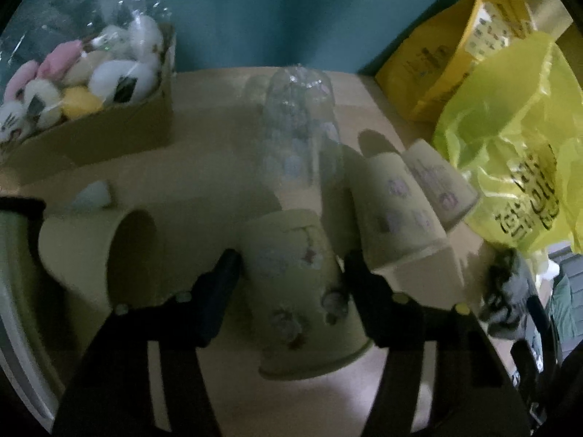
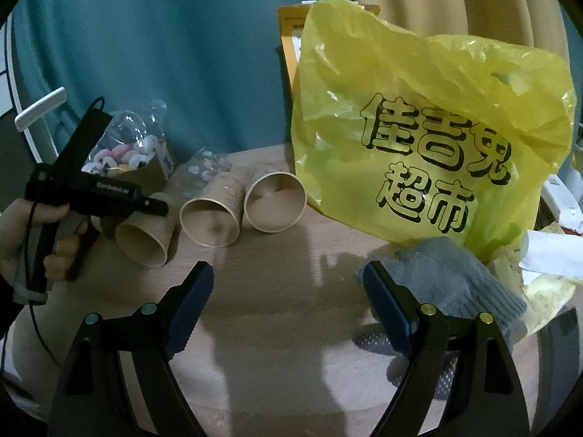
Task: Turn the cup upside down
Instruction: 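Lift the printed paper cup off the table with the left tool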
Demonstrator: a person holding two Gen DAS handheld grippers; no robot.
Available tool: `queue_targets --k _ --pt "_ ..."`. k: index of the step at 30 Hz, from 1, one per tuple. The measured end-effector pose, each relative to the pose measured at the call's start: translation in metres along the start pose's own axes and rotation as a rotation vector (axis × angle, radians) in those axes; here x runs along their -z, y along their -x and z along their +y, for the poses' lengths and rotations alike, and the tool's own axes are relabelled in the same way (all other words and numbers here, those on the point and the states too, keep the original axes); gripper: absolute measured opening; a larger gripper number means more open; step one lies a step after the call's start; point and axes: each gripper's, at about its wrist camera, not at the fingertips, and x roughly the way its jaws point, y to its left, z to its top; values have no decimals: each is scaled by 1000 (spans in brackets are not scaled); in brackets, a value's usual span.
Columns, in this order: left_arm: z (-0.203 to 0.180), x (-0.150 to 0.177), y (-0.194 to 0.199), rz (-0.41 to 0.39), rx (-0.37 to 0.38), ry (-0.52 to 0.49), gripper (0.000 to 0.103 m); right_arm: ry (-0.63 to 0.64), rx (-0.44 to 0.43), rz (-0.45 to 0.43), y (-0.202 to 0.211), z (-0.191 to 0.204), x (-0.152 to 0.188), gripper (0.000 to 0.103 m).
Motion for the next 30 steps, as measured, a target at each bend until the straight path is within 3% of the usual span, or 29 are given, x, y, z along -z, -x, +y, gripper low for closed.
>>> queue_targets --k 10,21,26,30 --pt "-13 78 52 -34 80 -24 61 16 -23 -2 28 21 18 87" --pt "-21 176 70 25 121 -8 61 42 -48 36 53 44 52 87" --pt "-26 202 66 52 125 0 61 47 -61 58 56 50 66 87" --pt "-26 211 71 23 115 3 62 44 -73 87 54 51 74 87"
